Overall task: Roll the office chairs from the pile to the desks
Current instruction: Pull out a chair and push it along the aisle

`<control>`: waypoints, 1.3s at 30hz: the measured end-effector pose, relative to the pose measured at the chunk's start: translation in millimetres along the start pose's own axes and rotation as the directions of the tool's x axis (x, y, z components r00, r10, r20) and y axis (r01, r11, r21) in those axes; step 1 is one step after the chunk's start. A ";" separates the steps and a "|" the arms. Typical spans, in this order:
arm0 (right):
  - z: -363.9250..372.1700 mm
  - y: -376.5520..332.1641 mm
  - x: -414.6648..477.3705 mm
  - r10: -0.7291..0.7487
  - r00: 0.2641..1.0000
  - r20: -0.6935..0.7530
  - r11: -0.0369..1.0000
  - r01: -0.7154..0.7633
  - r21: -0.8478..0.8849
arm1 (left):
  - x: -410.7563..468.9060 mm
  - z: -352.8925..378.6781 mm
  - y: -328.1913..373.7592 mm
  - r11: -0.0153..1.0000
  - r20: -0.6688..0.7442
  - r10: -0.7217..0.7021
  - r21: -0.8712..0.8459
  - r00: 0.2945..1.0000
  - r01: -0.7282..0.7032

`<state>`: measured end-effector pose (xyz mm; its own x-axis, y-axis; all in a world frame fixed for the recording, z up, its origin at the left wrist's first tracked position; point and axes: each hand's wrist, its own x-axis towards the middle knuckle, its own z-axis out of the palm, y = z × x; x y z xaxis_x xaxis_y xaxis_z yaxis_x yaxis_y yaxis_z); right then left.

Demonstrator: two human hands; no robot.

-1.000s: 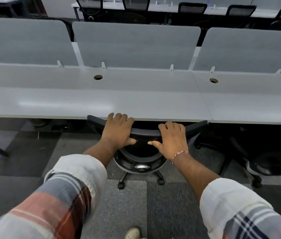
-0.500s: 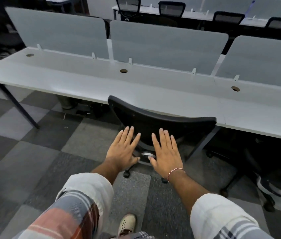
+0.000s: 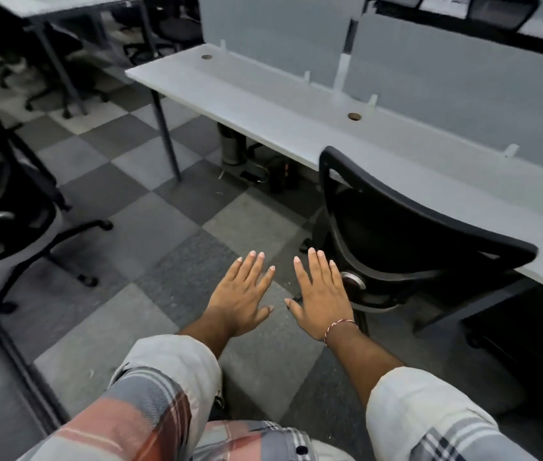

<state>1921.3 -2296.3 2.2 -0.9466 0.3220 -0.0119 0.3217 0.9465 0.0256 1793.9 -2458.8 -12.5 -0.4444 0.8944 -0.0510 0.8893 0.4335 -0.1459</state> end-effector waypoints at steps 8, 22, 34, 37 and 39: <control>-7.2 -98.3 44.8 -0.246 0.969 0.000 0.969 0.246 0.021 | -74.5 14.6 -73.6 0.973 0.015 -0.227 -0.029 0.974 0.227; -22.8 -323.8 152.9 -0.535 0.845 0.000 0.845 0.535 -0.020 | -204.5 45.8 -267.1 0.855 0.028 -0.514 -0.061 0.857 0.515; -45.2 -480.7 273.1 -0.723 0.690 -0.036 0.691 0.722 -0.035 | -262.2 52.3 -419.1 0.638 0.007 -0.768 -0.088 0.641 0.765; -48.9 -510.8 308.1 -0.752 0.656 -0.058 0.658 0.752 -0.030 | -263.4 57.0 -452.6 0.603 0.021 -0.796 -0.060 0.605 0.795; -48.4 -536.5 337.9 -0.780 0.621 -0.078 0.625 0.780 -0.025 | -260.1 59.8 -483.4 0.560 0.044 -0.826 -0.059 0.563 0.826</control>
<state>1427.9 -2696.3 32.8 -0.8406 -0.5393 0.0506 -0.5384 0.8421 0.0318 1473.2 -2907.6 12.1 -0.9889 0.1404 0.0482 0.1371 0.9884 -0.0656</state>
